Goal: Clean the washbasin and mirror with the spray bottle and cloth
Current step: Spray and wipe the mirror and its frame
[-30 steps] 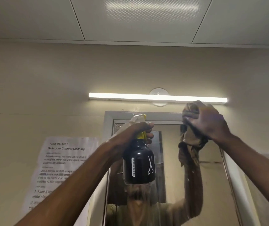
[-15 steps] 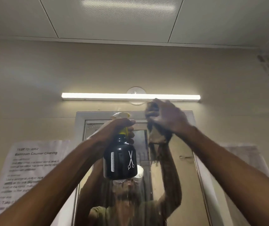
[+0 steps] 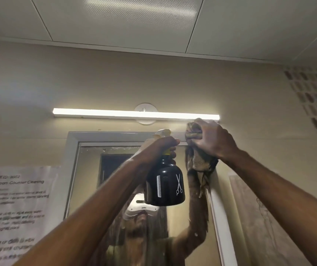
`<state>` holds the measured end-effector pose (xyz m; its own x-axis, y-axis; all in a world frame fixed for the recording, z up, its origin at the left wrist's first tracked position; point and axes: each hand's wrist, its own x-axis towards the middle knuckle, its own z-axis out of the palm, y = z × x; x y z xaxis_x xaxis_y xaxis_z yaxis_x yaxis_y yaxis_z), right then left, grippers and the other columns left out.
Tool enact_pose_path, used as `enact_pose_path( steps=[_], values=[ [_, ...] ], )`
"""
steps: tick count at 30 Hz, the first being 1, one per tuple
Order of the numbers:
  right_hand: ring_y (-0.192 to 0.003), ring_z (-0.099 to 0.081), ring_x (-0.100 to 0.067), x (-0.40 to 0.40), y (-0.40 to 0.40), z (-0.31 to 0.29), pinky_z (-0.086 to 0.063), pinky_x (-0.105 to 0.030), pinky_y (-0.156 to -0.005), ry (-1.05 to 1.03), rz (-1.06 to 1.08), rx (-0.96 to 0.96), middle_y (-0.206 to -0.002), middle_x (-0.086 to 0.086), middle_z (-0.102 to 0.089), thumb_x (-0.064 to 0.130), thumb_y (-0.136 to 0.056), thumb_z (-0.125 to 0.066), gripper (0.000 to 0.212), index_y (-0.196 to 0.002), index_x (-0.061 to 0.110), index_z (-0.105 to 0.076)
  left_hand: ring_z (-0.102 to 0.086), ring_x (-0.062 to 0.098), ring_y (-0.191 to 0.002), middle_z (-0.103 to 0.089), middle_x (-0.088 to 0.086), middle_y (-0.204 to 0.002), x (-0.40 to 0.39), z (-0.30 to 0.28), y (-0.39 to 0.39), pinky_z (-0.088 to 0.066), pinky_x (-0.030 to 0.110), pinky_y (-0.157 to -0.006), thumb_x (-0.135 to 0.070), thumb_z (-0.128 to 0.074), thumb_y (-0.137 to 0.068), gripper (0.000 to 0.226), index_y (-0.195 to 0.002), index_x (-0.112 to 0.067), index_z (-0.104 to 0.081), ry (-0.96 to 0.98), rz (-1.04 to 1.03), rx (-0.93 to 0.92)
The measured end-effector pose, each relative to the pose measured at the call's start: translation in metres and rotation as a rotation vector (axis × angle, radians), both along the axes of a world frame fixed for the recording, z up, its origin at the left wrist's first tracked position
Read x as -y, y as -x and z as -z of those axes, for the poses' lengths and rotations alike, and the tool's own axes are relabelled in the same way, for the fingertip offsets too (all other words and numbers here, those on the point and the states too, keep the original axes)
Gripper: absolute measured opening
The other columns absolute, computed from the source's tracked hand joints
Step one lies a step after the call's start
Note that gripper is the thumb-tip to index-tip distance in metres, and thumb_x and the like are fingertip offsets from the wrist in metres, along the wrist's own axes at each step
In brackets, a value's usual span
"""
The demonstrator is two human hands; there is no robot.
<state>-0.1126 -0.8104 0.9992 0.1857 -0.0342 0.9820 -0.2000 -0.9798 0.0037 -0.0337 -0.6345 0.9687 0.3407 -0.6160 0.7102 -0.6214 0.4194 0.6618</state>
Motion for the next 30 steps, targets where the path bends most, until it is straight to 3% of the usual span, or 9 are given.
enact_pose_path(
  steps=[2, 4, 6, 11, 14, 19, 22, 26, 30],
  values=[
    [-0.092, -0.060, -0.030, 0.012, 0.004, -0.001, -0.044, -0.030, -0.068, -0.023, 0.011, 0.018, -0.113, -0.011, -0.059, 0.041, -0.079, -0.070, 0.050, -0.122, 0.027, -0.049, -0.058, 0.015, -0.067, -0.058, 0.007, -0.084, 0.014, -0.001, 0.005, -0.052, 0.027, -0.064, -0.027, -0.067, -0.083, 0.022, -0.094, -0.011, -0.056, 0.014, 0.027, -0.043],
    [-0.091, -0.060, -0.029, 0.020, 0.008, -0.004, -0.043, -0.030, -0.067, -0.019, 0.001, 0.004, -0.111, -0.010, -0.060, 0.042, -0.078, -0.071, 0.045, -0.115, 0.026, -0.051, -0.060, 0.016, -0.071, -0.062, 0.004, -0.080, 0.025, 0.000, 0.005, -0.051, 0.035, -0.074, -0.034, -0.078, -0.065, 0.040, -0.092, -0.012, -0.058, -0.065, 0.107, -0.074],
    [-0.092, -0.058, -0.029, 0.025, 0.012, -0.010, -0.043, -0.030, -0.068, -0.009, 0.002, -0.038, -0.111, -0.010, -0.060, 0.041, -0.078, -0.071, 0.042, -0.112, 0.026, -0.052, -0.058, 0.016, -0.071, -0.063, 0.000, -0.069, 0.034, 0.004, 0.006, -0.046, 0.038, -0.080, -0.034, -0.077, -0.057, 0.039, -0.085, -0.013, -0.060, -0.116, 0.147, -0.082],
    [-0.098, -0.056, -0.030, 0.029, 0.023, -0.018, -0.051, -0.039, -0.079, 0.016, 0.027, -0.116, -0.116, -0.012, -0.057, 0.038, -0.080, -0.071, 0.051, -0.124, 0.025, -0.049, -0.061, 0.020, -0.071, -0.066, 0.001, -0.068, 0.046, 0.011, 0.007, -0.048, 0.046, -0.086, -0.032, -0.069, -0.068, 0.028, -0.086, -0.012, -0.060, -0.104, 0.114, -0.075],
    [-0.097, -0.056, -0.030, 0.032, 0.026, -0.016, -0.052, -0.040, -0.079, 0.042, 0.023, -0.132, -0.116, -0.013, -0.055, 0.036, -0.081, -0.071, 0.052, -0.126, 0.025, -0.047, -0.064, 0.018, -0.074, -0.068, 0.001, -0.074, 0.048, 0.014, 0.013, -0.050, 0.042, -0.088, -0.028, -0.066, -0.081, 0.020, -0.092, -0.012, -0.061, -0.110, 0.130, -0.037],
    [-0.099, -0.057, -0.032, 0.033, 0.030, -0.005, -0.053, -0.041, -0.081, 0.105, 0.052, -0.120, -0.117, -0.013, -0.053, 0.032, -0.083, -0.069, 0.054, -0.131, 0.026, -0.044, -0.061, 0.017, -0.071, -0.064, 0.001, -0.073, 0.056, 0.019, 0.016, -0.049, 0.044, -0.087, -0.030, -0.069, -0.074, 0.025, -0.090, -0.012, -0.061, -0.100, 0.105, -0.058],
    [-0.099, -0.057, -0.031, 0.035, 0.037, 0.012, -0.053, -0.036, -0.080, 0.144, 0.107, -0.150, -0.118, -0.014, -0.052, 0.035, -0.086, -0.066, 0.051, -0.132, 0.027, -0.044, -0.065, 0.020, -0.080, -0.067, 0.003, -0.081, 0.055, 0.026, 0.011, -0.049, 0.048, -0.096, -0.037, -0.077, -0.064, 0.047, -0.100, -0.012, -0.062, -0.136, 0.139, -0.059],
    [-0.085, -0.047, -0.019, 0.045, 0.042, 0.060, -0.042, -0.026, -0.070, 0.174, 0.136, -0.230, -0.117, -0.012, -0.051, 0.035, -0.089, -0.062, 0.054, -0.138, 0.030, -0.039, -0.062, 0.018, -0.073, -0.063, 0.003, -0.076, 0.051, 0.045, 0.017, -0.051, 0.040, -0.085, -0.028, -0.070, -0.074, 0.025, -0.089, -0.011, -0.061, -0.103, 0.218, -0.122],
    [-0.090, -0.054, -0.024, 0.050, 0.044, 0.113, -0.045, -0.028, -0.071, 0.246, 0.111, -0.315, -0.117, -0.011, -0.053, 0.034, -0.088, -0.064, 0.054, -0.137, 0.027, -0.044, -0.064, 0.020, -0.076, -0.068, 0.001, -0.074, 0.046, 0.065, 0.021, -0.054, 0.039, -0.084, -0.030, -0.066, -0.070, 0.027, -0.089, -0.012, -0.062, -0.081, 0.186, -0.077]
  ],
)
